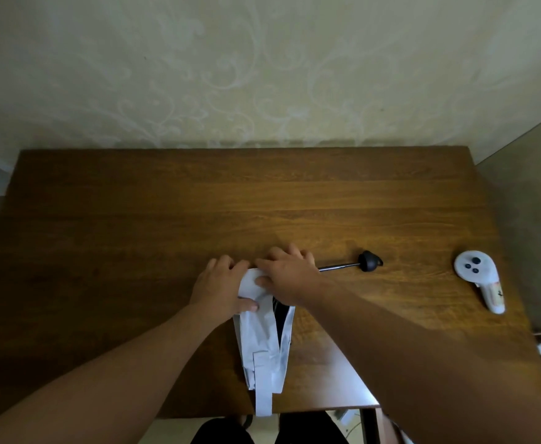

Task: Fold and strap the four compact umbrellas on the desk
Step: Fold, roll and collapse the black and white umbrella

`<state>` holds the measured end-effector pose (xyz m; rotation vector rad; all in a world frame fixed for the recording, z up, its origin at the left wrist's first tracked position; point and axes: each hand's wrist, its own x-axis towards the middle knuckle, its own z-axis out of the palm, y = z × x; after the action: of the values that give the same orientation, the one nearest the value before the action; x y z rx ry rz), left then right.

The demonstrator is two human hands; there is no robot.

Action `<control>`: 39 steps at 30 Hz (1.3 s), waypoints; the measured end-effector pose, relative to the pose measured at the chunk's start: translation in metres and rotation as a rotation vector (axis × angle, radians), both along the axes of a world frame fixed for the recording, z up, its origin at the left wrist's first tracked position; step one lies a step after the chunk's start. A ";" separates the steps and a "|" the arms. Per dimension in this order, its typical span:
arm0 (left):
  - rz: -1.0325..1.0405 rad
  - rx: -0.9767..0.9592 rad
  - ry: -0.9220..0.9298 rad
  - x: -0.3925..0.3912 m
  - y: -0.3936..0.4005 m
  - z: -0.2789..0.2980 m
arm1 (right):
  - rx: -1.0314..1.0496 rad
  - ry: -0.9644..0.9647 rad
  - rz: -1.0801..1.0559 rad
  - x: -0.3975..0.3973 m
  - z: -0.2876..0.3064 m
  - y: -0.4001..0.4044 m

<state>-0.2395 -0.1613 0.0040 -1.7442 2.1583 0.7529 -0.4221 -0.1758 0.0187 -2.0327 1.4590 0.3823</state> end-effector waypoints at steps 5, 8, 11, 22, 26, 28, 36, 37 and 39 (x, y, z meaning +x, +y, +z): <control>-0.023 0.005 -0.012 -0.001 -0.002 -0.001 | -0.032 0.049 0.010 0.010 -0.004 0.013; -0.031 0.025 -0.021 -0.003 -0.001 -0.001 | -0.027 0.069 0.007 -0.003 -0.007 0.012; -0.023 0.063 -0.049 -0.006 -0.005 0.000 | -0.029 0.068 -0.036 -0.022 -0.012 0.014; 0.029 0.166 -0.037 -0.008 0.001 0.003 | 0.169 -0.030 -0.187 -0.035 0.009 0.009; 0.044 0.135 -0.004 -0.007 0.012 0.002 | 0.028 0.003 0.009 -0.006 0.002 0.016; 0.044 0.074 -0.037 -0.005 0.017 0.001 | -0.015 0.020 0.067 -0.003 -0.006 0.022; -0.088 -0.027 -0.087 0.000 0.028 -0.004 | -0.054 0.127 0.160 -0.003 -0.016 0.026; -0.081 0.017 -0.037 0.000 0.022 -0.002 | -0.049 0.128 0.161 -0.002 -0.018 0.024; -0.099 0.120 0.048 0.004 0.009 0.004 | -0.018 0.108 0.157 -0.003 -0.022 0.020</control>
<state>-0.2354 -0.1521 0.0082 -1.5634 2.1643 0.8870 -0.4251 -0.1563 -0.0032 -2.1781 1.3727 0.5527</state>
